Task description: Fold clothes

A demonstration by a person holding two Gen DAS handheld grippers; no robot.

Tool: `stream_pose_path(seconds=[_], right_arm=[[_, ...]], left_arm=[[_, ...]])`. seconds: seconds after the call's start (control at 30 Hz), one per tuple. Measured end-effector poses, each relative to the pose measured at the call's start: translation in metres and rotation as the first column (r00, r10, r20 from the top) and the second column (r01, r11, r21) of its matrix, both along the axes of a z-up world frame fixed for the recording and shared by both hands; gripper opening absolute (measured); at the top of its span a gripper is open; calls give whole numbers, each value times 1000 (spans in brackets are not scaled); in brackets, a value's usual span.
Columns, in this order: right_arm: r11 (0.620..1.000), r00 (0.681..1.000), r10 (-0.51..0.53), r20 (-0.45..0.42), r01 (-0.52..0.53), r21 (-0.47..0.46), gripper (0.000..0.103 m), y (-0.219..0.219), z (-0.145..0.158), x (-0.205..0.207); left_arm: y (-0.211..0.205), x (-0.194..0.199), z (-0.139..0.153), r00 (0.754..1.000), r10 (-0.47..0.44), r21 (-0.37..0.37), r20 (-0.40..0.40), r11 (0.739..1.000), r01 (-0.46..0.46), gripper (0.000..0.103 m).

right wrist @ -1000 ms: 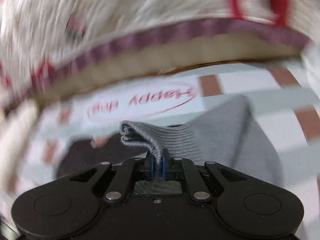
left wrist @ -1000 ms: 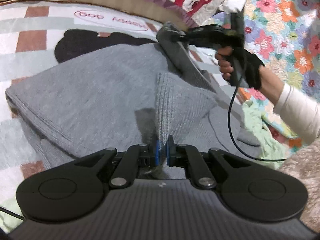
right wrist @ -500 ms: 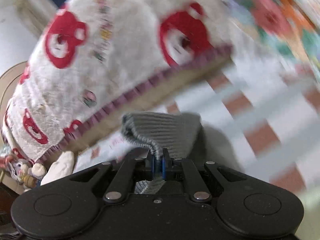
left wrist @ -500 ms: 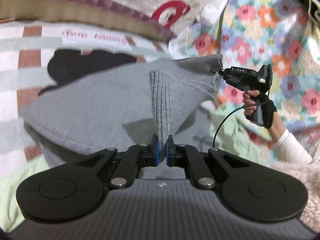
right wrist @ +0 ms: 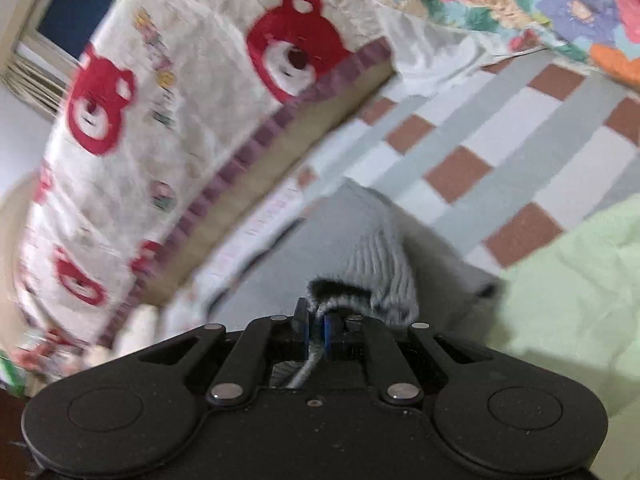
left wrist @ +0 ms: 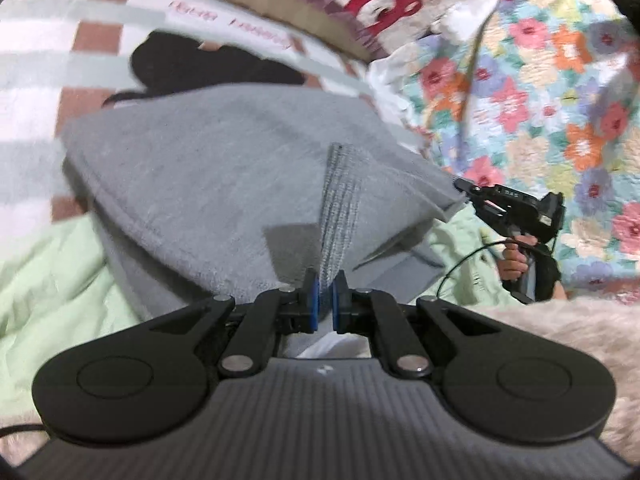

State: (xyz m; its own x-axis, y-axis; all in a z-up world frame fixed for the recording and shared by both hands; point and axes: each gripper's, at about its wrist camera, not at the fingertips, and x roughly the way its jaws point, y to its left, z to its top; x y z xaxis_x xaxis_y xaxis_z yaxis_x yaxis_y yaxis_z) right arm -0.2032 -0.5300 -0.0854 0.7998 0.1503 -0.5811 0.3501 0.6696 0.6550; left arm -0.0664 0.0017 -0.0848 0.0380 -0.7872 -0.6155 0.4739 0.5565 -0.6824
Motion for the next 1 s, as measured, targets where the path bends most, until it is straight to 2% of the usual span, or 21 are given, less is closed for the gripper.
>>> stream_pose_path(seconds=[0.1,0.17,0.23,0.3,0.33,0.37,0.5,0.63,0.7,0.73,0.77,0.83,0.87,1.0], right_arm=[[1000,1000,24,4,-24,1,9,1,3,-10],[999,999,51,1,-51,-13,9,1,2,-15],[995,995,75,-66,-79,-65,9,4,-11,-15],[991,983,62,-175,-82,-106,9,7,-29,-15],[988,972,54,-229,-85,-127,10,9,-39,-15],[986,967,57,-247,-94,-139,10,10,-41,-17],[968,957,94,-276,-153,-198,13,8,-29,-25],[945,962,76,-261,-153,-288,16,-10,-1,-26],[941,971,89,-222,-155,-301,24,-17,11,-22],[936,972,107,-211,-170,-309,36,-18,15,-17],[930,972,125,-200,-185,-317,44,-19,19,-13],[910,962,177,-207,-241,-339,44,-17,18,3],[895,955,205,-216,-272,-353,45,-15,16,13],[826,920,311,-237,-385,-412,46,-18,9,70]], left_arm=[[2,-3,2,1000,4,-12,-8,1000,-4,4],[1,-6,4,1000,-6,26,7,1000,6,4],[-2,-7,-9,1000,-8,77,-26,997,10,5],[-5,-8,-21,998,-11,117,-61,993,18,6],[-7,-9,-25,998,-15,119,-68,993,23,7],[-7,-10,-24,998,-17,114,-66,993,25,7],[-1,-7,-18,996,13,105,-83,994,-5,8],[5,-3,-13,993,39,118,-108,993,-26,12],[13,0,-5,994,71,121,-78,991,-61,15],[17,3,0,993,96,117,-63,989,-88,23],[22,8,2,990,132,113,-47,986,-126,34],[31,18,5,977,211,104,-12,972,-208,43],[35,25,5,969,248,108,7,963,-247,43],[36,63,-12,922,384,162,52,908,-387,52]])
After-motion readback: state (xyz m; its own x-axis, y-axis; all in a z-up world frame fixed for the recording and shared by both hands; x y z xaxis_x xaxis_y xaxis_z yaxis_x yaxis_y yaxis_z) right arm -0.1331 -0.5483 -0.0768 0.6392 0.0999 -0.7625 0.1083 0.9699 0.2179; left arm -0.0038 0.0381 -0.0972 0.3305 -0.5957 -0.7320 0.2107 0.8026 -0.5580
